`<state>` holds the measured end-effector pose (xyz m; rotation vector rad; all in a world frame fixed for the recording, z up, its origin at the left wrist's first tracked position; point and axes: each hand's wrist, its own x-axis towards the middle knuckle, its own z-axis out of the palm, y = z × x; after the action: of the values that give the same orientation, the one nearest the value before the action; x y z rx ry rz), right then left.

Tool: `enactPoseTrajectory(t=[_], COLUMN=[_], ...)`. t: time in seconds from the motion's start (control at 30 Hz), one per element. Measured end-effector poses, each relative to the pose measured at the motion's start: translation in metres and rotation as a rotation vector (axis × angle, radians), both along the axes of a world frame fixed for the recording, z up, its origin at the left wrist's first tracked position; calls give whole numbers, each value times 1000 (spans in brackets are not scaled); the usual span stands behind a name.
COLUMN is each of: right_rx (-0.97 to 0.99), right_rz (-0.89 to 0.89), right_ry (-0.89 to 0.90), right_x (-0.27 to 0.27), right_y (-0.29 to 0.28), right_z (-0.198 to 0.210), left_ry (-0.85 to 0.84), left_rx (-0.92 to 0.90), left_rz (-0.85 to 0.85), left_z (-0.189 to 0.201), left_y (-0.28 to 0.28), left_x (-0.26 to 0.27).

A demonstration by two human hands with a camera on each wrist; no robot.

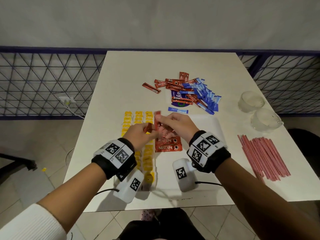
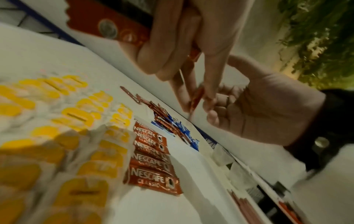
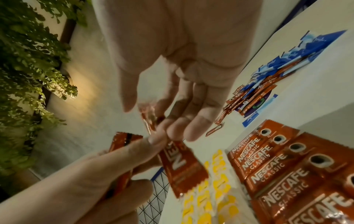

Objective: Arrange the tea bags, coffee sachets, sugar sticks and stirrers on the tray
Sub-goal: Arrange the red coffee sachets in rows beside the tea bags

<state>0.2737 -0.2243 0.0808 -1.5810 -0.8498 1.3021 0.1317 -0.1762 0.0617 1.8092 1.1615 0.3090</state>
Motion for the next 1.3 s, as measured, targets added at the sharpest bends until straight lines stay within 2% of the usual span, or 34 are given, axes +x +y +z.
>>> enactPoseTrajectory(t=[0.1, 0.27, 0.33, 0.43, 0.6, 0.73, 1.07, 1.3], right_rx=[28, -21, -88, -113, -140, -118, -369, -468], right_rz=[20, 84, 163, 160, 162, 18, 131, 142], right_ry=[0, -136, -191, -205, -188, -8, -144, -106], right_x=[0, 8, 9, 8, 11, 25, 59, 57], right_y=[-4, -13, -17, -22, -21, -19, -43, -50], right_z=[0, -9, -14, -18, -20, -23, -48, -71], left_ry=[-94, -191, -245, -266, -193, -88, 191, 219], left_rx=[-148, -309, -374, -417, -368, -266, -185, -88], left_rz=[93, 220, 230, 207, 146, -29, -206, -182], left_z=[-1, -5, -3, -1, -10, -13, -28, -29], left_y=[0, 2, 4, 2, 2, -2, 1, 13], left_x=[1, -3, -2, 1, 3, 8, 17, 12])
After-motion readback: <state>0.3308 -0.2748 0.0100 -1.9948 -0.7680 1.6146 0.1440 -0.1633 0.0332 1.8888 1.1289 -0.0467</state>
